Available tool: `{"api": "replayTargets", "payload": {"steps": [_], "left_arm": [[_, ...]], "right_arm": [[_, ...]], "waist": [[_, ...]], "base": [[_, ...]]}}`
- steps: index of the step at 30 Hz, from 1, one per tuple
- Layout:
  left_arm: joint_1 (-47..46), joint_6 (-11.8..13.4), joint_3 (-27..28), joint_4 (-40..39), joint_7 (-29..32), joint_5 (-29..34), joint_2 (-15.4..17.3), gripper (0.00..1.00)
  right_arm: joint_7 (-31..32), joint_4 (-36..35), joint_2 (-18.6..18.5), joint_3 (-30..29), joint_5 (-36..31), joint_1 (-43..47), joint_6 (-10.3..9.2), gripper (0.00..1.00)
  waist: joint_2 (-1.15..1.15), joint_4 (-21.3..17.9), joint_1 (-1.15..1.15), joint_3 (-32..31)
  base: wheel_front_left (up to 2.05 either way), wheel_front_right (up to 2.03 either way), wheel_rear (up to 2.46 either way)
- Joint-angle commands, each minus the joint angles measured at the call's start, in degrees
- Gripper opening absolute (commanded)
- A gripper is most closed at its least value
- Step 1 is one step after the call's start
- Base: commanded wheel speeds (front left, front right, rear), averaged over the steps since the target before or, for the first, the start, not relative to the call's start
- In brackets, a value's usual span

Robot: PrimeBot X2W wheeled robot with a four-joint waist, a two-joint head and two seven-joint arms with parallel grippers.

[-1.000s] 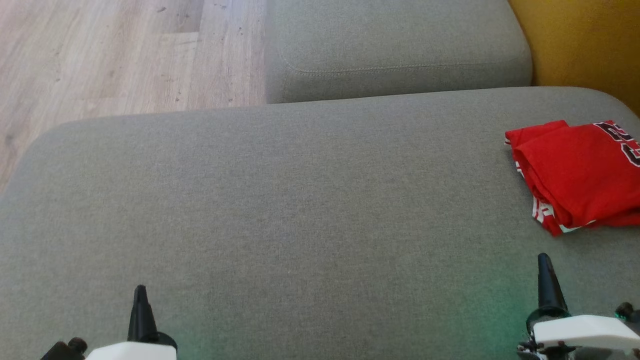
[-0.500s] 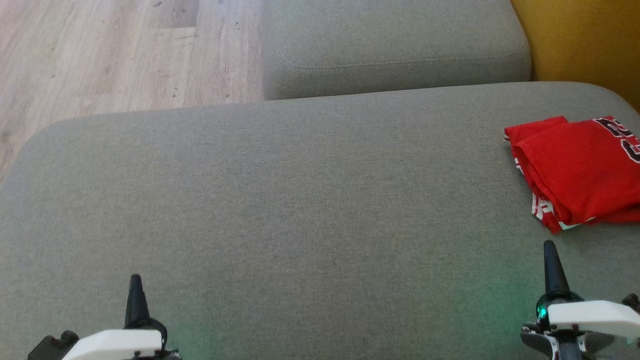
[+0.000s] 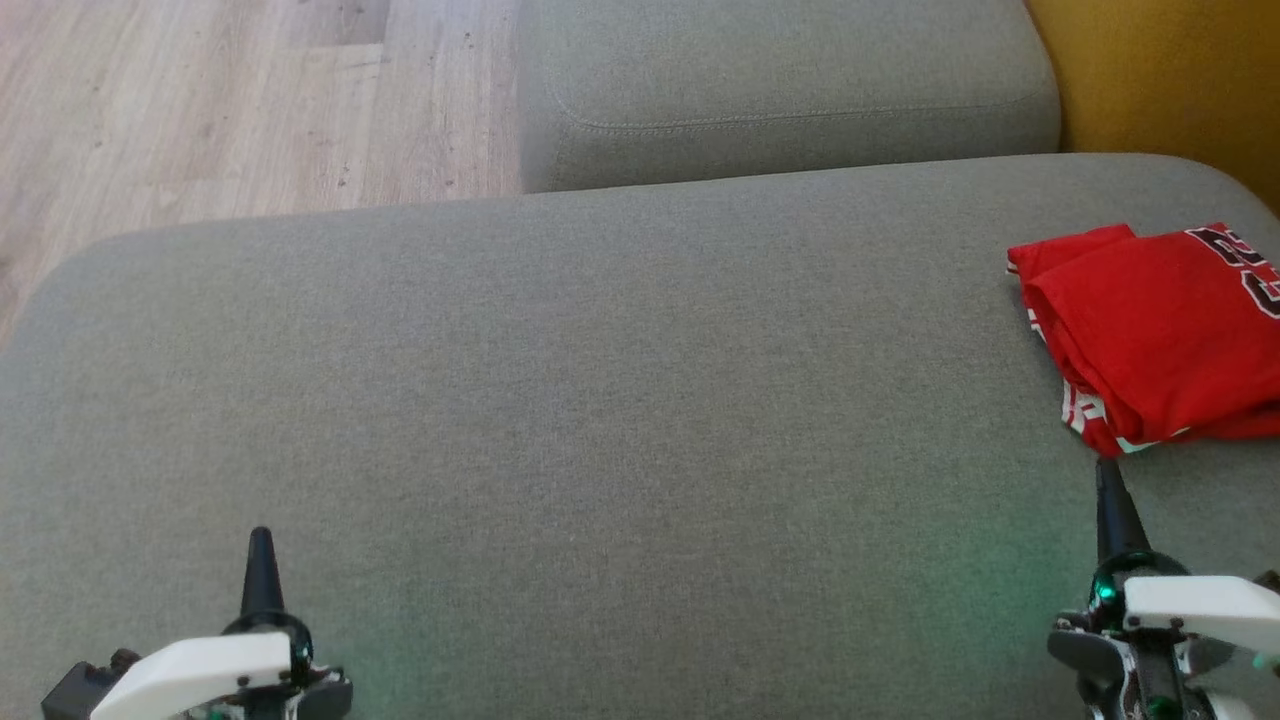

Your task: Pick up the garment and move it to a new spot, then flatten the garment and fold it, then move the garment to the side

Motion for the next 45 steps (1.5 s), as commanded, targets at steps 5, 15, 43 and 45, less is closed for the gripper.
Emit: {"api": "replayTargets", "payload": {"steps": [5, 15, 43, 45], "left_arm": [[-4.3, -1.05, 2.54, -1.15, 1.38, -4.84, 0.77, 0.0], [-6.2, -1.93, 3.71, -0.47, 3.12, -11.73, 0.7, 0.0], [-7.18, -2.36, 4.84, -0.11, 4.43, -14.64, 0.27, 0.0], [-7.18, -2.36, 4.89, -0.1, 4.46, -14.6, 0.24, 0.0]], "right_arm": [[1.3, -1.26, -1.21, 0.25, 5.07, -4.24, 0.34, 0.0], [3.02, -0.54, -1.21, -0.58, 11.98, -6.2, 0.37, 0.0], [4.29, -0.16, -0.82, -1.53, 14.93, -7.21, 0.39, 0.0], [4.32, -0.15, -0.79, -1.57, 14.89, -7.21, 0.39, 0.0]], "waist": [[0.0, -0.14, 0.0, 0.26], [0.0, -0.37, 0.0, 0.72], [0.0, -0.49, 0.0, 0.94], [0.0, -0.49, 0.0, 0.94]], "base": [[0.0, 0.0, 0.0], [0.0, 0.0, 0.0], [0.0, 0.0, 0.0], [0.0, 0.0, 0.0]]}}
